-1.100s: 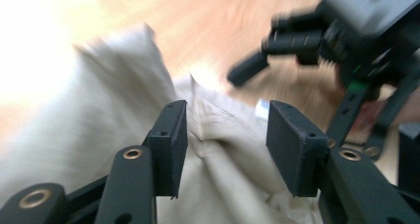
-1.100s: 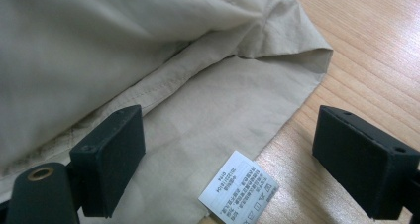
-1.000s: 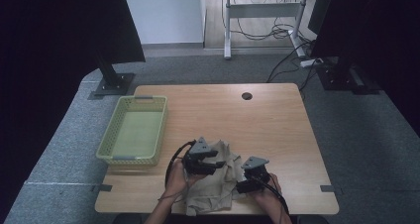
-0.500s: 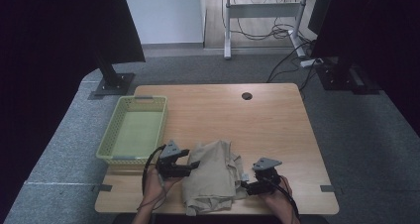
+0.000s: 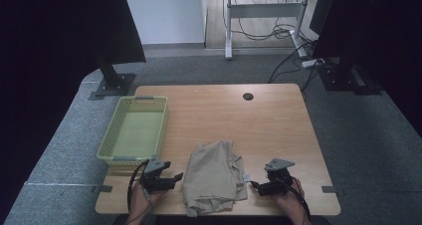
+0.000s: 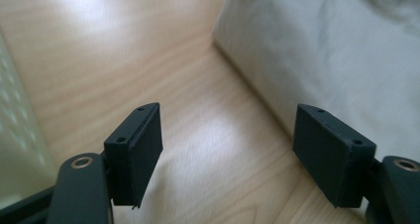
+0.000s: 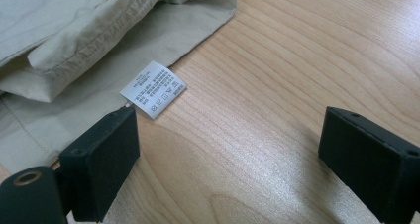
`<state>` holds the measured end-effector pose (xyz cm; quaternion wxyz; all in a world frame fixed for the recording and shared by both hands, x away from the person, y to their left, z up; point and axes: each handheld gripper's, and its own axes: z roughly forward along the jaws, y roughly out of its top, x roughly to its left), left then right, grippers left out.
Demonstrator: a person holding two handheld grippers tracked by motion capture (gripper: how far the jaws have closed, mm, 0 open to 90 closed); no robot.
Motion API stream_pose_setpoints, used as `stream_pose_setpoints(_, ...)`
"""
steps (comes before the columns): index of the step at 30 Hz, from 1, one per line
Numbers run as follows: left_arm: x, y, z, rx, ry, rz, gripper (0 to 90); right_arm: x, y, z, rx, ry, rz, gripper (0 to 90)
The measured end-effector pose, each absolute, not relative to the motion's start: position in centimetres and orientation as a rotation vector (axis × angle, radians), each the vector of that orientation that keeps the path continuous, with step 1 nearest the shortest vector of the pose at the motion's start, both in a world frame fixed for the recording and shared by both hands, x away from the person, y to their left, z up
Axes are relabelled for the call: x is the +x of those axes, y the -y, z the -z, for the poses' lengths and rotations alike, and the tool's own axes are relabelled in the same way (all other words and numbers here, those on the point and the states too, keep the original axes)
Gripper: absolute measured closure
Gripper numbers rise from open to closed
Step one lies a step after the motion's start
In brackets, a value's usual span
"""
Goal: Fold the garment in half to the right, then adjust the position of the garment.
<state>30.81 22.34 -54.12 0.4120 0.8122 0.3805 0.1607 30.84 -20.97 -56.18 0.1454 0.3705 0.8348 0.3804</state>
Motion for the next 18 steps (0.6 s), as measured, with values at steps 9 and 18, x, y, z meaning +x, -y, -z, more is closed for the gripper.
stream_pose_setpoints(9, 30.9, -21.5, 55.5, 2.149, -0.969, -0.45, 16.5, 30.6, 20.7, 56.3, 1.039, -2.414, -1.056, 5.0)
stream_pose_setpoints(18, 31.1, -21.5, 55.5, 2.155, -0.992, -0.45, 10.9, 30.6, 20.6, 56.3, 1.029, -2.428, -1.053, 2.8)
